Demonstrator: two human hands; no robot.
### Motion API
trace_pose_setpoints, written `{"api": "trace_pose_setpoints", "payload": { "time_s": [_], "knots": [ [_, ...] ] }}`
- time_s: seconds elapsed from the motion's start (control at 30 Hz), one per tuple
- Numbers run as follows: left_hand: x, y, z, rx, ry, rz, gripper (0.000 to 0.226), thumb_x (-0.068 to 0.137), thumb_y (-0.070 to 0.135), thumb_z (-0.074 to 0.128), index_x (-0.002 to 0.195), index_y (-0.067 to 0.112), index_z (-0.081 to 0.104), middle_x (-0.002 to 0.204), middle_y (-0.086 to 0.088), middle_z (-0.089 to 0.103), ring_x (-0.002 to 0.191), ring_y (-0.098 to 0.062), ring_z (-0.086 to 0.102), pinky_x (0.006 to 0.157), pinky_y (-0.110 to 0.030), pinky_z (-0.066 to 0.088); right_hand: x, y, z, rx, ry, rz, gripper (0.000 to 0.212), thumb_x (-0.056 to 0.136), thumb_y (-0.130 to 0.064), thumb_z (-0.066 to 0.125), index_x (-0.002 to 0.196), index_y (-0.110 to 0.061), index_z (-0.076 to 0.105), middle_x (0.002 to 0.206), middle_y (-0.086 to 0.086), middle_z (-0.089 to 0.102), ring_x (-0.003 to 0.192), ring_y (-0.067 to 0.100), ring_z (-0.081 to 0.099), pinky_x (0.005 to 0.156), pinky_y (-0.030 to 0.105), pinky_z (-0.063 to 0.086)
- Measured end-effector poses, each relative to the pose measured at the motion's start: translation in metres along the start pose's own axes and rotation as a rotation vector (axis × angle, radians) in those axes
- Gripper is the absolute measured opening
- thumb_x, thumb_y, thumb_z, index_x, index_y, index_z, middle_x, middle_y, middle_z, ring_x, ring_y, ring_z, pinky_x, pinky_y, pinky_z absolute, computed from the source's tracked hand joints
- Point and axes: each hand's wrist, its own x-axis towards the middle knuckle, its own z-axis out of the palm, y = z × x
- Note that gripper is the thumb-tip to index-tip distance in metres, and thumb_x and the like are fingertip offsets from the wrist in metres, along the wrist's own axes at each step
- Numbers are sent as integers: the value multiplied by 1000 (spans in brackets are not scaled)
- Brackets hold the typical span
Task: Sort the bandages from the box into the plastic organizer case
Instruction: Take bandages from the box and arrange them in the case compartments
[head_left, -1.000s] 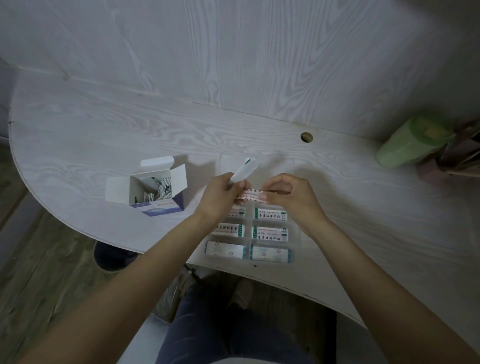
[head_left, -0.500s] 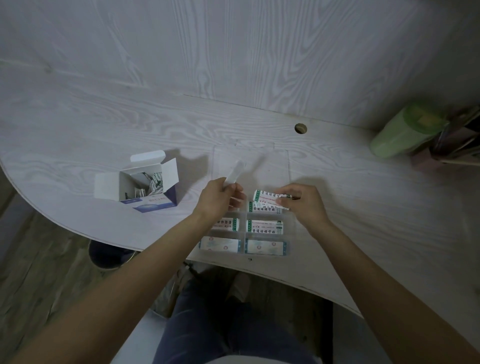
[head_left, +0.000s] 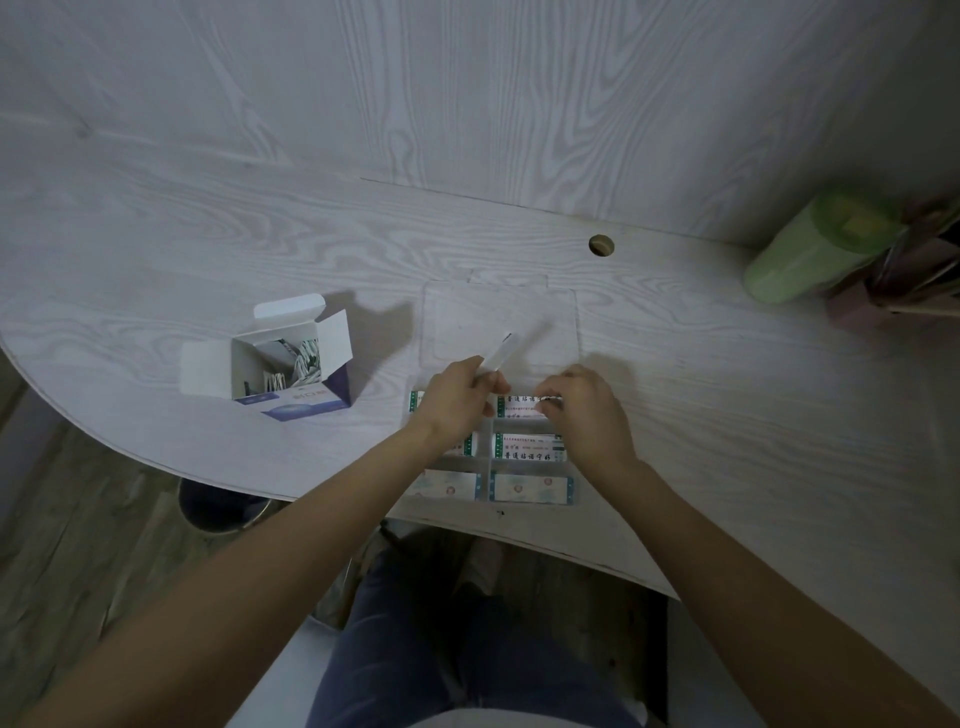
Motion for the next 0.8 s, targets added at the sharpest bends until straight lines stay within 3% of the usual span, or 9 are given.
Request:
{"api": "trace_pose_setpoints", "payload": {
  "time_s": [0.1, 0.27, 0.43, 0.6, 0.63, 0.7, 0.77, 0.8],
  "knots": [
    [4, 2, 1, 122, -22, 17, 23, 101, 17, 37, 97, 12, 58, 108, -10, 66, 85, -25, 63, 75, -32, 49, -2, -6, -2, -127, -4, -22, 18, 94, -15, 56, 105, -15, 70, 107, 3, 60, 103, 19, 49, 70, 30, 43],
    [7, 5, 3, 262, -91, 44, 27, 101, 13, 36, 102, 4, 61, 105, -16, 65, 87, -31, 62, 68, -31, 45, -2, -7, -3, -179, -32, -19, 16, 94, -12, 53, 103, -11, 67, 102, 6, 61, 94, 23, 55, 69, 32, 45],
    [5, 6, 3, 243, -61, 58, 27, 101, 14, 36, 100, 6, 61, 104, -15, 65, 86, -30, 63, 69, -31, 47, 0, -3, -7, -53, -51, 14, 19, 91, -6, 57, 107, -7, 67, 104, 11, 62, 95, 26, 58, 81, 38, 49],
    [1, 5, -5, 7, -51, 28, 24, 99, 11, 39, 87, 10, 61, 99, -9, 68, 75, -18, 63, 69, -28, 51, -3, -11, -10, -249, -14, -54, 23, 93, -5, 50, 108, -13, 65, 105, 5, 60, 100, 24, 54, 76, 34, 46],
    [-1, 5, -8, -88, -73, 7, 25, 99, 10, 40, 86, 10, 61, 94, -8, 69, 71, -15, 62, 67, -26, 52, -2, -12, -11, -194, 15, -67, 25, 93, -7, 50, 112, -15, 64, 108, 4, 60, 103, 23, 54, 78, 32, 45],
    [-6, 6, -16, -256, -140, -26, 25, 99, 7, 41, 88, 7, 63, 85, -7, 70, 63, -10, 63, 61, -19, 52, 0, -19, -19, 171, 43, -23, 27, 91, -14, 57, 117, -19, 63, 110, 0, 62, 104, 15, 55, 82, 25, 43],
    [-11, 6, -24, -303, -212, -23, 20, 98, 7, 46, 90, 6, 65, 83, -8, 71, 62, -7, 65, 63, -17, 54, 3, -29, -27, 547, 25, 31, 24, 87, -22, 66, 111, -21, 64, 102, -5, 65, 95, 7, 59, 80, 17, 43],
    [-13, 7, -26, -303, -242, -12, 17, 97, 7, 50, 91, 6, 65, 84, -8, 71, 62, -6, 66, 64, -17, 54, 5, -35, -30, 616, 18, 35, 19, 85, -23, 69, 104, -21, 66, 96, -5, 67, 91, 6, 60, 78, 16, 45]
  ]
}}
